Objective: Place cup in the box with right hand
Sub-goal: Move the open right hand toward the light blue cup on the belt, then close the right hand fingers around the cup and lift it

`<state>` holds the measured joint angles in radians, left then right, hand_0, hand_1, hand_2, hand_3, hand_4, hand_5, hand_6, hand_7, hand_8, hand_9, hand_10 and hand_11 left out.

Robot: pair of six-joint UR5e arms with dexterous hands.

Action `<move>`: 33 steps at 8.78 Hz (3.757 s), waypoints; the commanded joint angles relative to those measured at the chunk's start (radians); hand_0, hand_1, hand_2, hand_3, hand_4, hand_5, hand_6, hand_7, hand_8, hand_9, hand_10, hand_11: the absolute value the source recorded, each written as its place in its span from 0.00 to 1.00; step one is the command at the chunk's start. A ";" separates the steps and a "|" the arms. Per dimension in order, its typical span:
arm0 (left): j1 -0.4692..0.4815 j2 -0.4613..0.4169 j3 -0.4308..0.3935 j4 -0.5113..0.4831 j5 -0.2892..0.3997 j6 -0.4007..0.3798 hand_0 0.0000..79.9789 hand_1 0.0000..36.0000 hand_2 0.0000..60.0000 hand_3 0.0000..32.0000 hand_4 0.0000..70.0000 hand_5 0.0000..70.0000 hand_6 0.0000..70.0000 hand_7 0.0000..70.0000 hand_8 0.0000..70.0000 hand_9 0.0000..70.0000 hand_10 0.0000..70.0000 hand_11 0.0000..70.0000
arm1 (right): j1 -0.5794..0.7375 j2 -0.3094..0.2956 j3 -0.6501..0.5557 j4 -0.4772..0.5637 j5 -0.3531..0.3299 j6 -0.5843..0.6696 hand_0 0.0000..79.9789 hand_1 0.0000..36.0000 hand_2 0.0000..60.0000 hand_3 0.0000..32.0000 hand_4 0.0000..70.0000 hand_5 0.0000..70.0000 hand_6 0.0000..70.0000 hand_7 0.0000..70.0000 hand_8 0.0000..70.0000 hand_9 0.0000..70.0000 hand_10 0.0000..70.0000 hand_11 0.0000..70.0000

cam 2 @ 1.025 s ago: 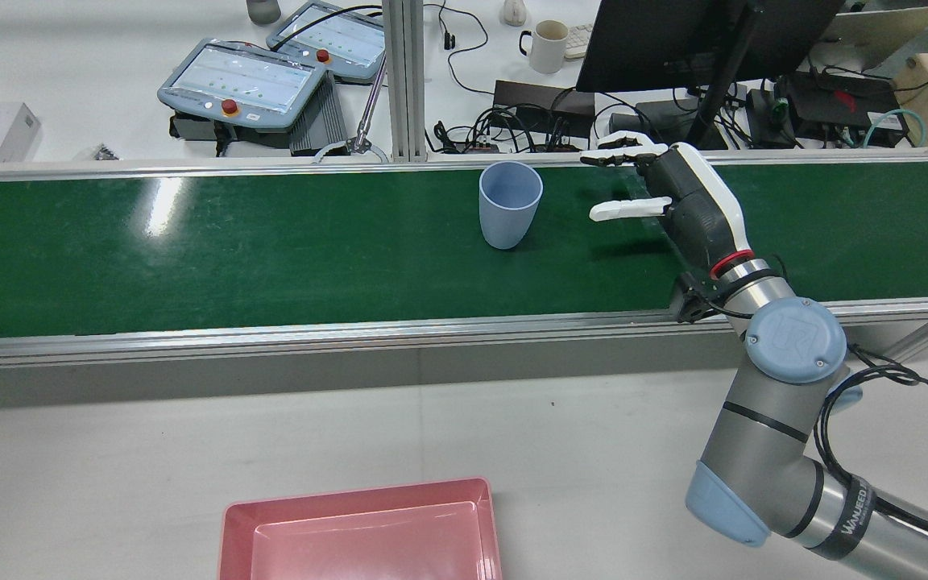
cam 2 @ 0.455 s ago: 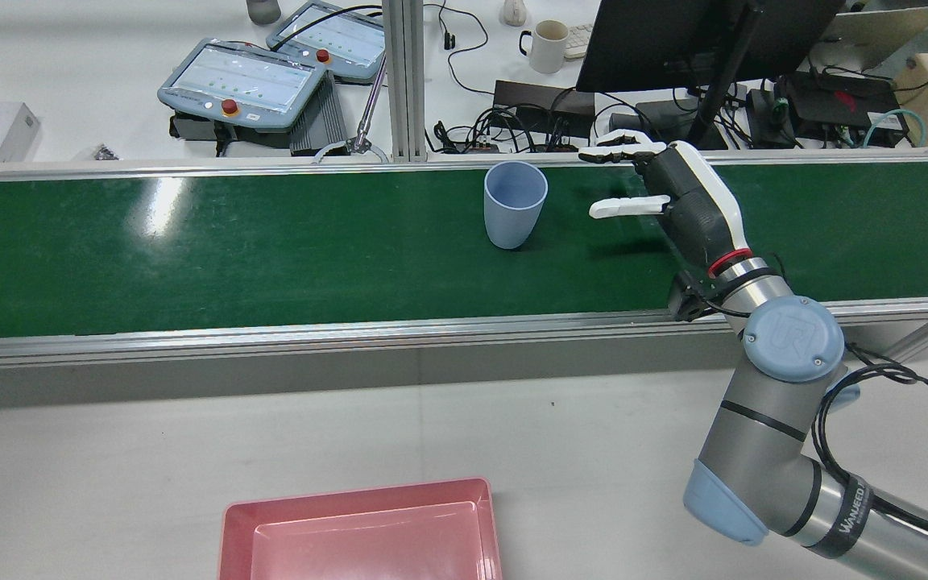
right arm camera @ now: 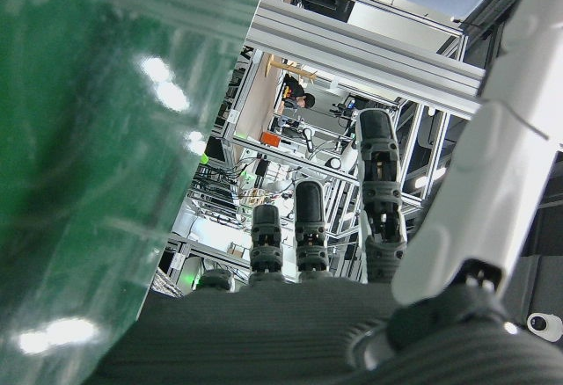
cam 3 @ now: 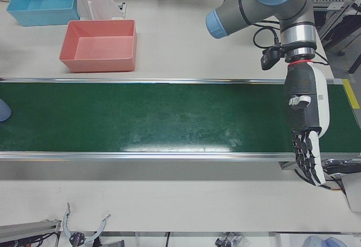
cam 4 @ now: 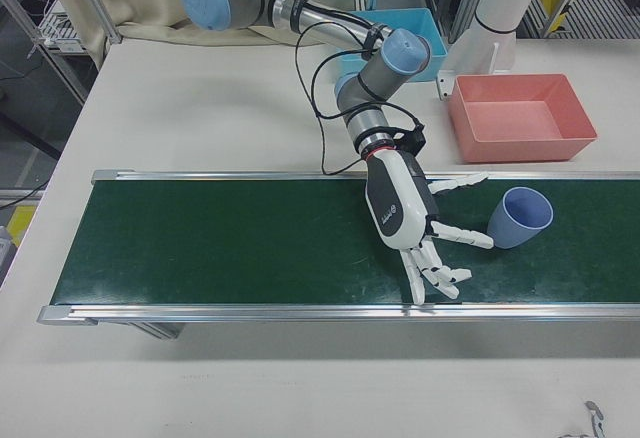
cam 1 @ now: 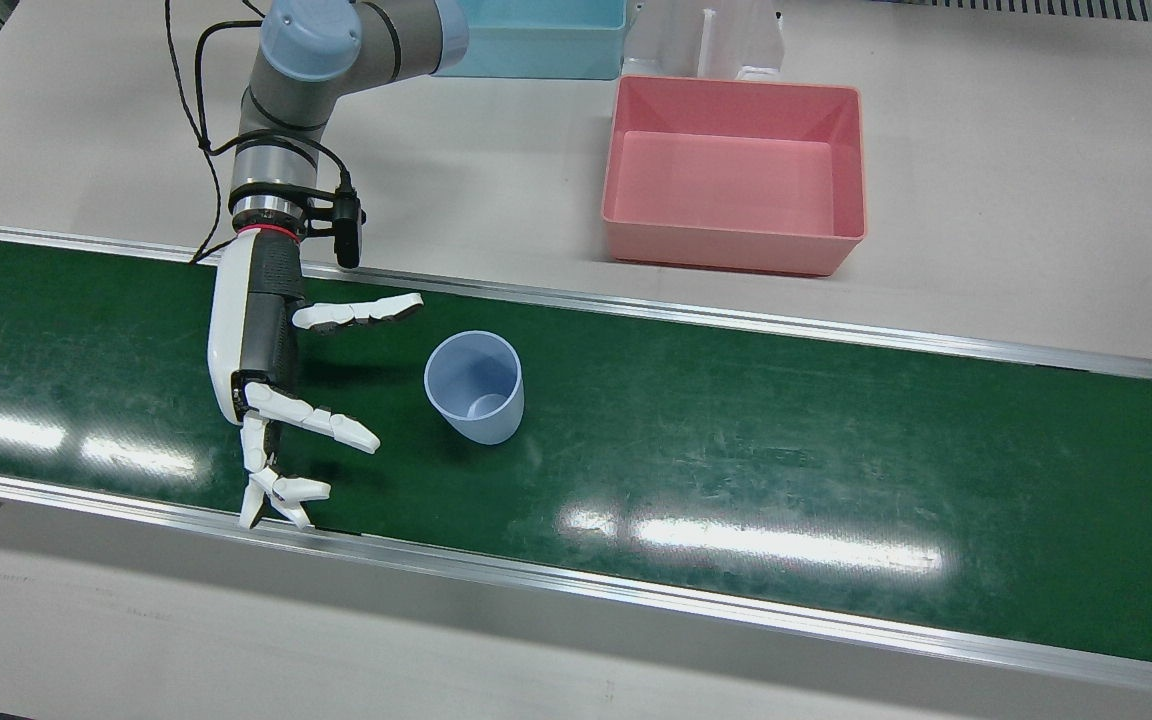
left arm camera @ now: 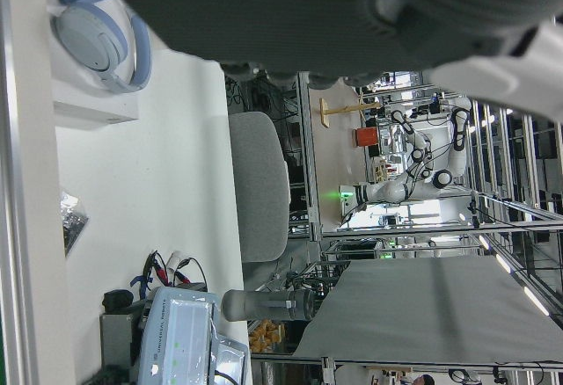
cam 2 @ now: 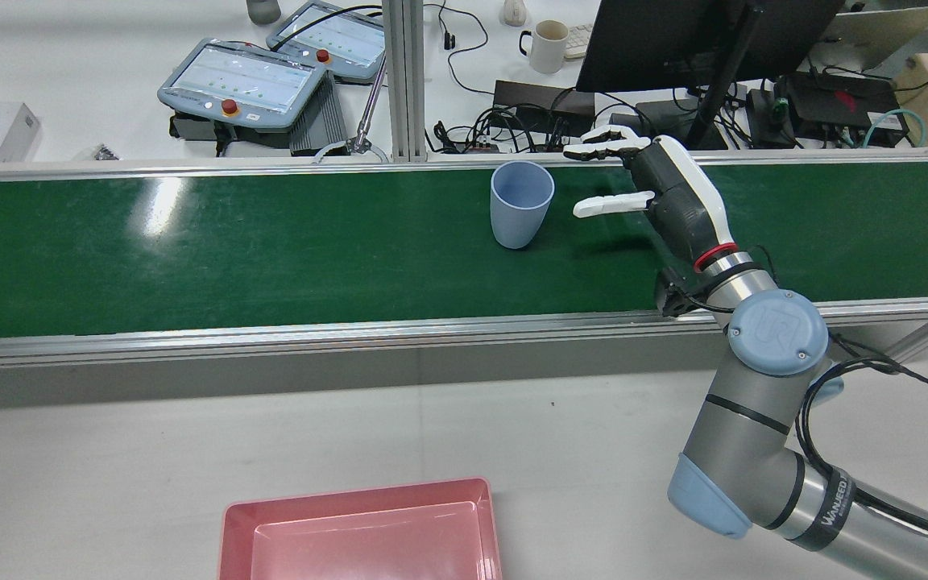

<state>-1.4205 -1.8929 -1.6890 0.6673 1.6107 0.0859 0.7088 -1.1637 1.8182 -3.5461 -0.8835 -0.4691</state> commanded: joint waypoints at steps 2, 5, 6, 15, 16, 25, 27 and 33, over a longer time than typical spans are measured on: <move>0.000 0.000 0.000 0.000 0.000 0.001 0.00 0.00 0.00 0.00 0.00 0.00 0.00 0.00 0.00 0.00 0.00 0.00 | 0.000 0.024 -0.023 0.001 -0.002 -0.002 0.63 0.32 0.00 0.15 0.58 0.04 0.10 0.62 0.14 0.27 0.00 0.01; 0.000 0.000 0.000 0.000 0.000 0.000 0.00 0.00 0.00 0.00 0.00 0.00 0.00 0.00 0.00 0.00 0.00 0.00 | -0.012 0.019 -0.017 0.000 -0.003 -0.011 0.62 0.31 0.00 0.19 0.52 0.04 0.10 0.59 0.14 0.26 0.00 0.00; 0.000 0.000 0.000 0.000 0.000 0.000 0.00 0.00 0.00 0.00 0.00 0.00 0.00 0.00 0.00 0.00 0.00 0.00 | -0.020 0.018 -0.017 0.000 -0.003 -0.011 0.62 0.32 0.00 0.22 0.49 0.04 0.09 0.57 0.14 0.26 0.00 0.00; 0.000 0.000 0.000 0.000 0.000 0.000 0.00 0.00 0.00 0.00 0.00 0.00 0.00 0.00 0.00 0.00 0.00 0.00 | -0.035 0.050 -0.013 0.000 -0.003 -0.054 0.63 0.32 0.00 0.21 0.54 0.04 0.10 0.59 0.14 0.27 0.00 0.00; 0.000 0.000 0.000 0.000 0.000 0.001 0.00 0.00 0.00 0.00 0.00 0.00 0.00 0.00 0.00 0.00 0.00 0.00 | -0.037 0.050 -0.013 0.000 -0.005 -0.059 0.63 0.33 0.00 0.22 0.53 0.04 0.10 0.59 0.14 0.27 0.00 0.00; 0.000 0.000 -0.001 0.000 0.000 0.000 0.00 0.00 0.00 0.00 0.00 0.00 0.00 0.00 0.00 0.00 0.00 0.00 | -0.038 0.049 -0.017 0.000 -0.005 -0.075 0.64 0.34 0.00 0.24 0.54 0.04 0.10 0.61 0.15 0.29 0.00 0.00; 0.000 0.000 0.000 0.000 0.000 0.000 0.00 0.00 0.00 0.00 0.00 0.00 0.00 0.00 0.00 0.00 0.00 0.00 | -0.038 0.049 -0.016 0.000 -0.005 -0.075 0.64 0.37 0.00 0.23 0.54 0.05 0.10 0.63 0.16 0.30 0.00 0.00; 0.000 0.000 -0.001 0.000 0.000 0.000 0.00 0.00 0.00 0.00 0.00 0.00 0.00 0.00 0.00 0.00 0.00 0.00 | -0.037 0.036 -0.007 0.000 0.014 -0.071 1.00 0.96 0.34 0.00 1.00 0.17 0.33 1.00 0.47 0.75 0.20 0.32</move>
<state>-1.4205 -1.8929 -1.6897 0.6673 1.6107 0.0859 0.6719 -1.1229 1.8111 -3.5465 -0.8776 -0.5426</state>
